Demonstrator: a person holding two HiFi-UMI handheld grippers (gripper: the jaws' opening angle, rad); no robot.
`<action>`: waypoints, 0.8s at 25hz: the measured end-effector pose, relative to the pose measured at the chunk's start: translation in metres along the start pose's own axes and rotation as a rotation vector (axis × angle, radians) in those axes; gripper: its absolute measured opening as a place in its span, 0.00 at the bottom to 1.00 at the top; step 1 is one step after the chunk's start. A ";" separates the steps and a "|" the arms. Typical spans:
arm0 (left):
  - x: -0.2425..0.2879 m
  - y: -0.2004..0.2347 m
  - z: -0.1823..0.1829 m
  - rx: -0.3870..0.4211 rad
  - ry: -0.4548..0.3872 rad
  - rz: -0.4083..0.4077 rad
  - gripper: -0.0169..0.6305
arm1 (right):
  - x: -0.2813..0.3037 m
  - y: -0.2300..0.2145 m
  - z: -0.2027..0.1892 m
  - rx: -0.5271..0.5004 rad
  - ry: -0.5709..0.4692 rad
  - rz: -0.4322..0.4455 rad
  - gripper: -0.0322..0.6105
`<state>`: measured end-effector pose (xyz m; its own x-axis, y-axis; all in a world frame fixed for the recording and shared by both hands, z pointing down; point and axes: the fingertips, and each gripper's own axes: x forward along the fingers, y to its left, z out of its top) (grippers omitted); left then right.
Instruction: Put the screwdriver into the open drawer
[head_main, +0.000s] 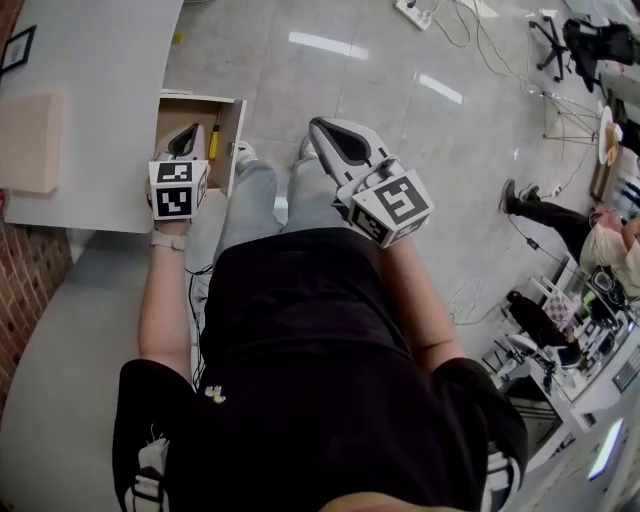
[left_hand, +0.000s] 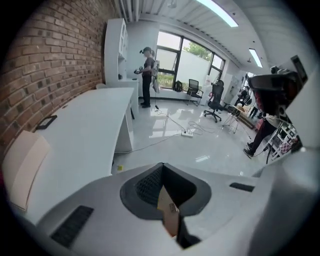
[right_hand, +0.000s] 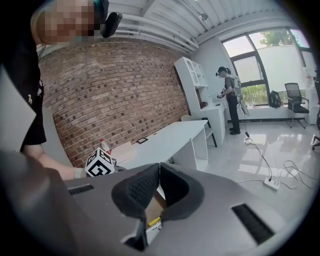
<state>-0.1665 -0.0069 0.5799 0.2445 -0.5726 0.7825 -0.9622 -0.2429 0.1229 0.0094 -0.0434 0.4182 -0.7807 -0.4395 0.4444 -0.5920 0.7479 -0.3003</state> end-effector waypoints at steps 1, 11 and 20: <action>-0.011 0.000 0.010 0.001 -0.028 0.012 0.03 | 0.001 0.000 0.005 -0.009 -0.009 0.014 0.07; -0.113 -0.033 0.072 -0.019 -0.242 0.064 0.03 | -0.014 0.022 0.060 -0.108 -0.076 0.130 0.07; -0.204 -0.058 0.121 -0.040 -0.498 0.111 0.03 | -0.039 0.051 0.110 -0.194 -0.144 0.222 0.07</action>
<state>-0.1457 0.0295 0.3388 0.1585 -0.8992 0.4078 -0.9871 -0.1349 0.0862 -0.0127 -0.0426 0.2926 -0.9148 -0.3109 0.2577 -0.3659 0.9082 -0.2034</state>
